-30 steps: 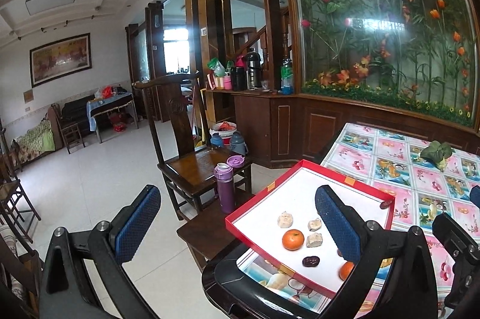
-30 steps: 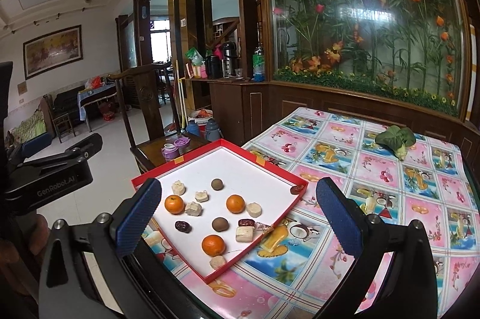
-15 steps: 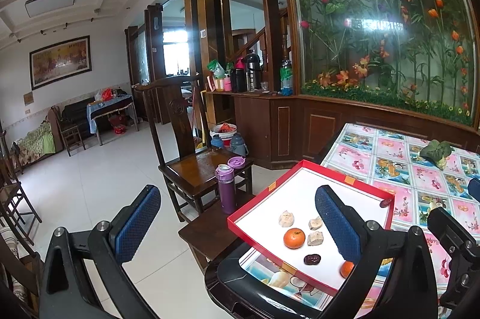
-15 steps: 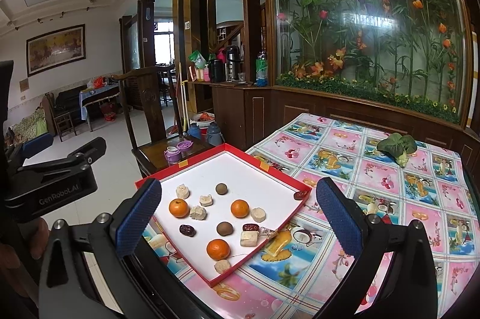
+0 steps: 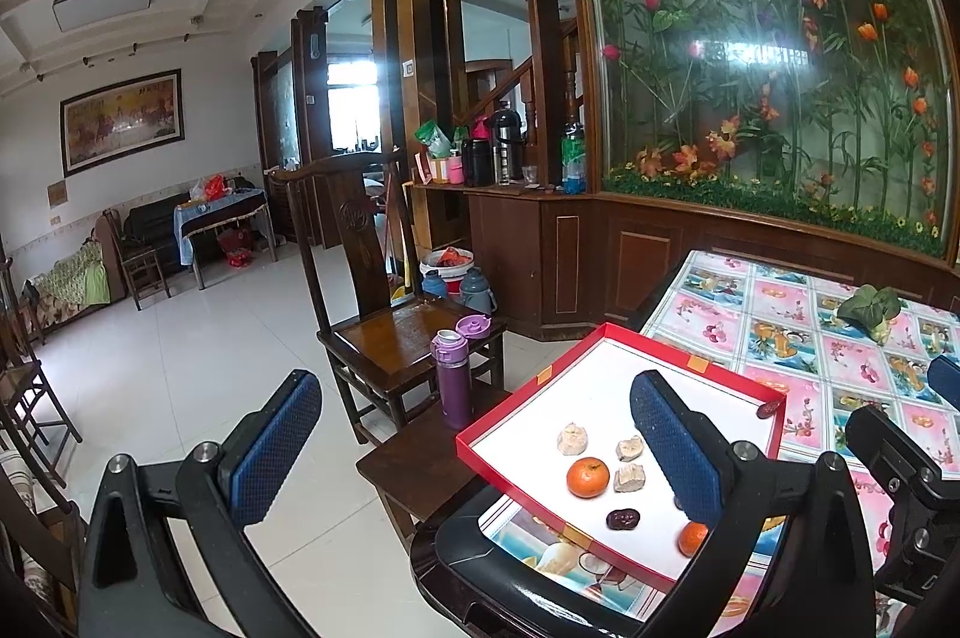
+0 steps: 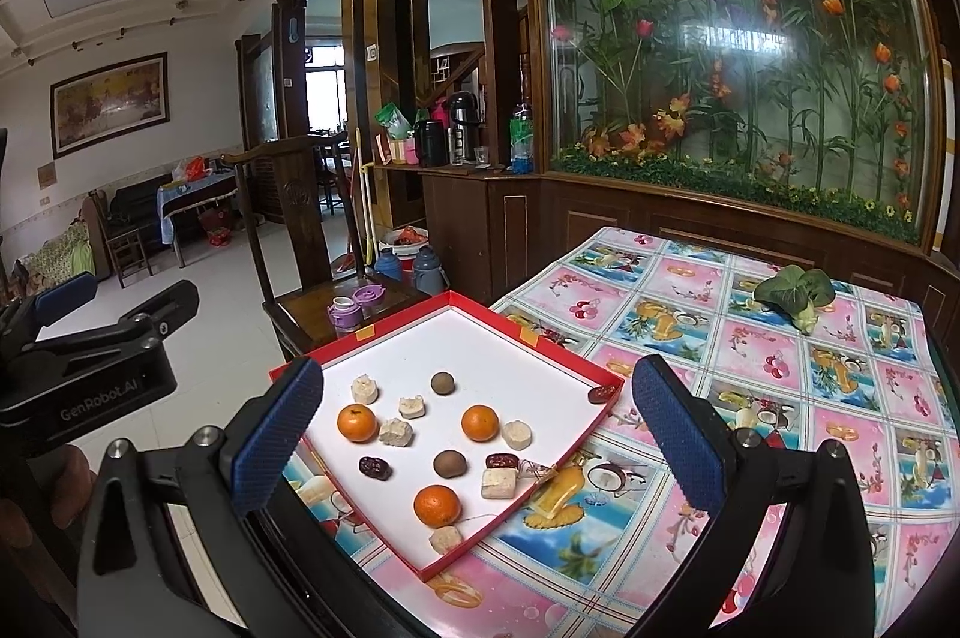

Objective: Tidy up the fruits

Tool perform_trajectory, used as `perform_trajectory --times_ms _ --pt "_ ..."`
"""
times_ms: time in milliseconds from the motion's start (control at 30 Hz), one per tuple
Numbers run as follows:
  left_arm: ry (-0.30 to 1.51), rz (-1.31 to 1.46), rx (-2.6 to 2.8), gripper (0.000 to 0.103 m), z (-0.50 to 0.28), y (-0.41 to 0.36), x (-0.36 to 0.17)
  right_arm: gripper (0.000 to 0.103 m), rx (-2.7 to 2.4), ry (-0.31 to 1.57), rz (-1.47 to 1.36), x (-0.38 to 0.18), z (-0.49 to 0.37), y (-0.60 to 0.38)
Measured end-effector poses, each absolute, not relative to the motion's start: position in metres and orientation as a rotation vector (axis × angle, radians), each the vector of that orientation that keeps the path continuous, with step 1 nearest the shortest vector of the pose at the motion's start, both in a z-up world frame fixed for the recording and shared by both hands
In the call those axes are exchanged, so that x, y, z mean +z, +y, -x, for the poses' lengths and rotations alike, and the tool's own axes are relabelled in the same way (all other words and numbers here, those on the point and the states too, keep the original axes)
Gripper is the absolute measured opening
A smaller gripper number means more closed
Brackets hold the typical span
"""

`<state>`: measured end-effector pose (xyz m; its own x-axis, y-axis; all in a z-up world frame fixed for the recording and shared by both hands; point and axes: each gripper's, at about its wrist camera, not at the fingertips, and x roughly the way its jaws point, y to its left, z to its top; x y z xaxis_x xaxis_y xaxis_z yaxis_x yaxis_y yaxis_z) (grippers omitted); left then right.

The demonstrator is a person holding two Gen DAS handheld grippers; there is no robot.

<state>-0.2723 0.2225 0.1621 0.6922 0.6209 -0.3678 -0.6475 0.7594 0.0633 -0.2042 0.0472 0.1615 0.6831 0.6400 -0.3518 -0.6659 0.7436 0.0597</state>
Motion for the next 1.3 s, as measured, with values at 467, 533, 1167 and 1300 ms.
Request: perform_trajectory --times_ms 467,533,1167,1300 --pt "0.38 0.072 0.709 0.103 0.272 0.221 0.163 0.103 0.743 0.355 0.079 0.164 0.204 0.055" --pt "0.38 0.075 0.71 0.103 0.273 0.221 0.163 0.103 0.746 0.355 0.081 0.164 0.204 0.057" --pt "0.385 0.064 0.712 0.103 0.269 0.22 0.169 0.103 0.757 0.365 0.083 0.165 0.199 0.068" --pt "0.393 0.065 0.71 0.103 0.266 0.221 0.171 0.103 0.758 0.373 0.08 0.164 0.193 0.072"
